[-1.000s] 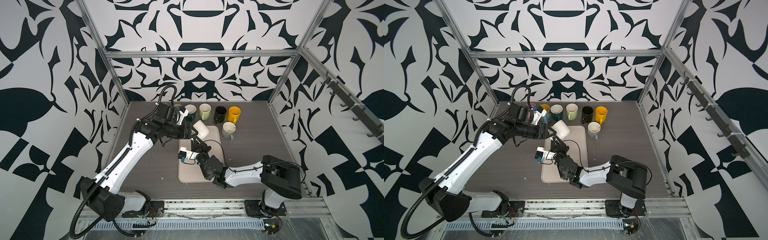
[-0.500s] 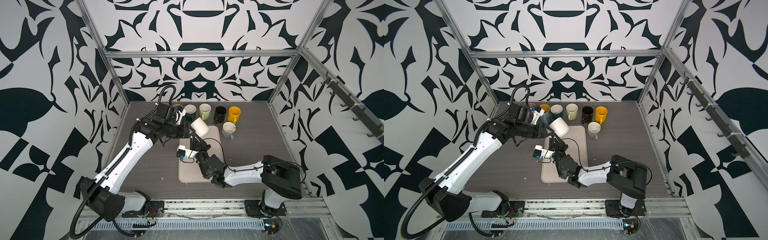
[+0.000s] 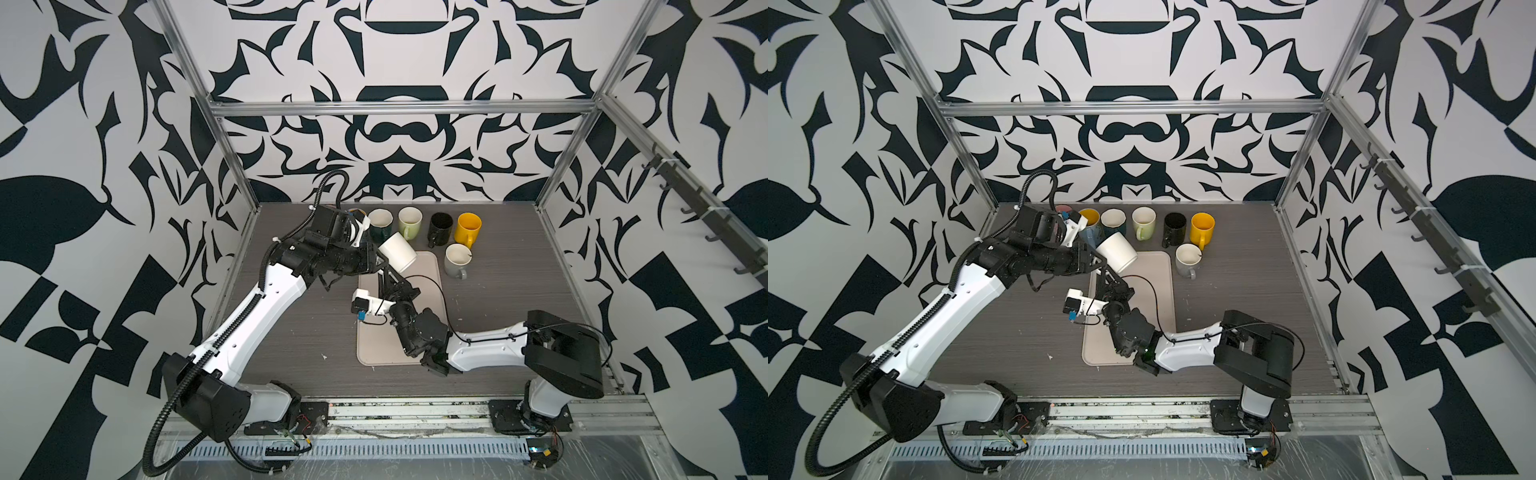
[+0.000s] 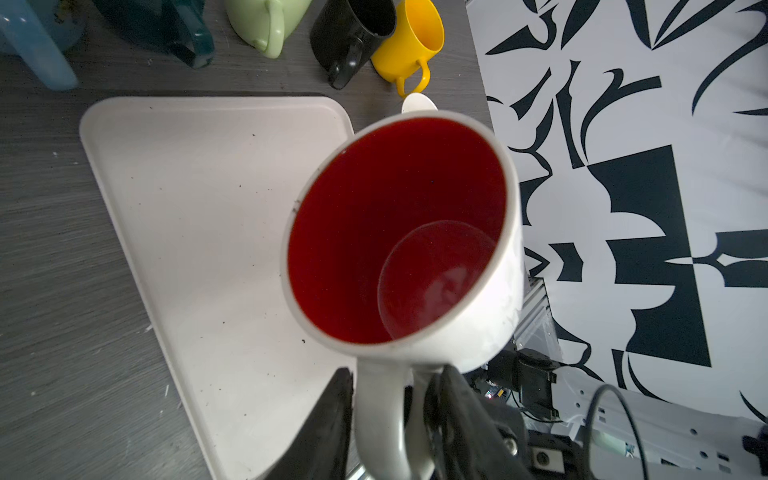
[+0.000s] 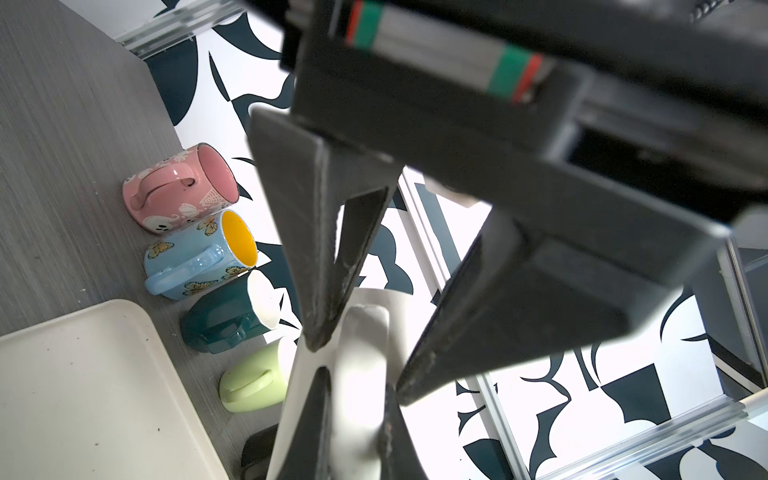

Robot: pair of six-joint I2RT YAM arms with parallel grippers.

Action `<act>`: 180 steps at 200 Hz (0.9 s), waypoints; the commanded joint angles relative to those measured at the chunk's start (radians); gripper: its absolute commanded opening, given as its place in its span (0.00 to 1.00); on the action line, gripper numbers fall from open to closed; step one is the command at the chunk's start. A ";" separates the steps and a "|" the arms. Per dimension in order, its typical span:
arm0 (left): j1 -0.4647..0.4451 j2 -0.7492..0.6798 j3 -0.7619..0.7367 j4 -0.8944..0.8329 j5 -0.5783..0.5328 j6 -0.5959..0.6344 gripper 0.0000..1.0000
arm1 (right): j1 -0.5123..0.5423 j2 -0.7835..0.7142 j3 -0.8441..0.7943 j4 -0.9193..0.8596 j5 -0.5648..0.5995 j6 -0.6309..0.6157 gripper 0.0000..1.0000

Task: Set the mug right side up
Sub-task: 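Grasp the white mug's handle with the left gripper while the right holds it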

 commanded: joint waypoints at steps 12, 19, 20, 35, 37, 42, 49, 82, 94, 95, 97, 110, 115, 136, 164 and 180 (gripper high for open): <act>0.005 0.023 -0.023 0.005 0.039 -0.023 0.36 | 0.004 -0.042 0.060 0.125 -0.023 -0.014 0.00; 0.005 0.024 -0.026 0.006 0.039 -0.025 0.35 | 0.005 -0.043 0.060 0.124 -0.022 -0.015 0.00; 0.005 0.024 -0.027 0.005 0.040 -0.026 0.35 | 0.005 -0.043 0.059 0.124 -0.022 -0.015 0.00; 0.006 0.023 -0.035 0.011 0.042 -0.032 0.33 | 0.004 -0.043 0.060 0.125 -0.024 -0.015 0.00; 0.006 0.024 -0.036 0.013 0.042 -0.033 0.33 | 0.005 -0.043 0.059 0.125 -0.025 -0.015 0.00; 0.007 0.024 -0.039 0.016 0.041 -0.036 0.32 | 0.005 -0.043 0.060 0.126 -0.025 -0.015 0.00; 0.007 0.024 -0.042 0.020 0.042 -0.040 0.30 | 0.005 -0.042 0.062 0.125 -0.027 -0.015 0.00; 0.007 0.029 -0.058 0.036 0.066 -0.055 0.20 | 0.005 -0.040 0.067 0.126 -0.035 -0.020 0.00; 0.008 0.034 -0.061 0.038 0.079 -0.060 0.15 | 0.005 -0.039 0.070 0.126 -0.038 -0.024 0.00; 0.008 0.034 -0.061 0.038 0.080 -0.060 0.15 | 0.005 -0.039 0.070 0.126 -0.038 -0.024 0.00; 0.007 0.035 -0.062 0.038 0.081 -0.060 0.14 | 0.004 -0.039 0.070 0.124 -0.038 -0.025 0.00; 0.008 0.038 -0.065 0.038 0.093 -0.063 0.08 | 0.004 -0.039 0.074 0.126 -0.038 -0.028 0.00; 0.008 0.038 -0.067 0.037 0.095 -0.063 0.05 | 0.005 -0.039 0.076 0.125 -0.039 -0.029 0.00; 0.008 0.041 -0.076 0.041 0.114 -0.063 0.00 | 0.005 -0.040 0.076 0.124 -0.038 -0.031 0.00; 0.008 0.033 -0.102 0.065 0.111 -0.068 0.00 | 0.004 -0.045 0.080 0.125 -0.028 -0.030 0.00; 0.008 0.012 -0.127 0.096 0.086 -0.079 0.00 | 0.004 -0.052 0.082 0.124 -0.016 -0.023 0.00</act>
